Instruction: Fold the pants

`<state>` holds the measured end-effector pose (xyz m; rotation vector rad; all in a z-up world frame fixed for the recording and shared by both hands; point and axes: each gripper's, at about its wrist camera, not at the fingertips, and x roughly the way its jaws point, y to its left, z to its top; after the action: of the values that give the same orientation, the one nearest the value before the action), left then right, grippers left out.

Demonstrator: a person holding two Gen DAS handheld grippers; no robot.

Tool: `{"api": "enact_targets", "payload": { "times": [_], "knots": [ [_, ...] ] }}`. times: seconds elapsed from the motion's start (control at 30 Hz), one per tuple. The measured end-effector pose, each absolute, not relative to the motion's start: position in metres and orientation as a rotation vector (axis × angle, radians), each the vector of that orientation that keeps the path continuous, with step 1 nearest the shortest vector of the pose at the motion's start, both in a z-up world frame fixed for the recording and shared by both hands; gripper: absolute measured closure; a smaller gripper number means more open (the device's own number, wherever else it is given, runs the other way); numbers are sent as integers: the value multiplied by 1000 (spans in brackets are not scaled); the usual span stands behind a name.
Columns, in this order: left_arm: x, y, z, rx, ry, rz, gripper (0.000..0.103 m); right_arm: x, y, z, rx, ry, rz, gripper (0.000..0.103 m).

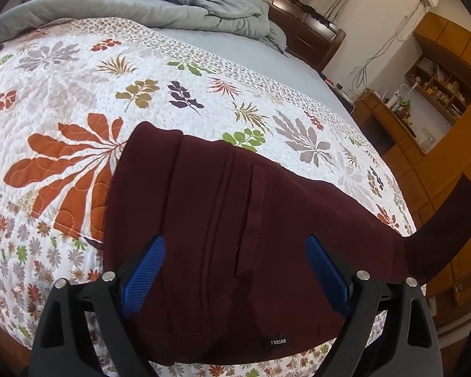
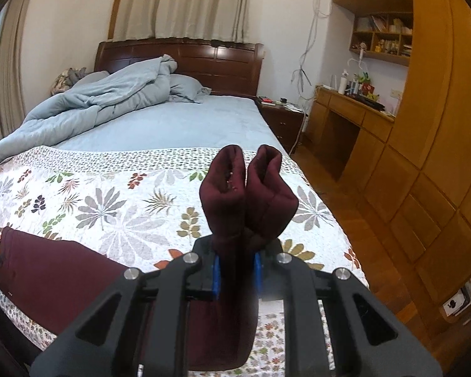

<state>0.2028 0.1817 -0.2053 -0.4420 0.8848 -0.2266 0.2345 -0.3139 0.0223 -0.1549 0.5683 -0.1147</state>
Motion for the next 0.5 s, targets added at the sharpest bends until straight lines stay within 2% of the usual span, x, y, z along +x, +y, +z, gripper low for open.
{"api": "enact_targets", "payload": {
  "times": [0.5],
  "knots": [
    [198,197,-207,-502,870,-239,12,246,-260,16,-242,593,-47,88]
  ]
}}
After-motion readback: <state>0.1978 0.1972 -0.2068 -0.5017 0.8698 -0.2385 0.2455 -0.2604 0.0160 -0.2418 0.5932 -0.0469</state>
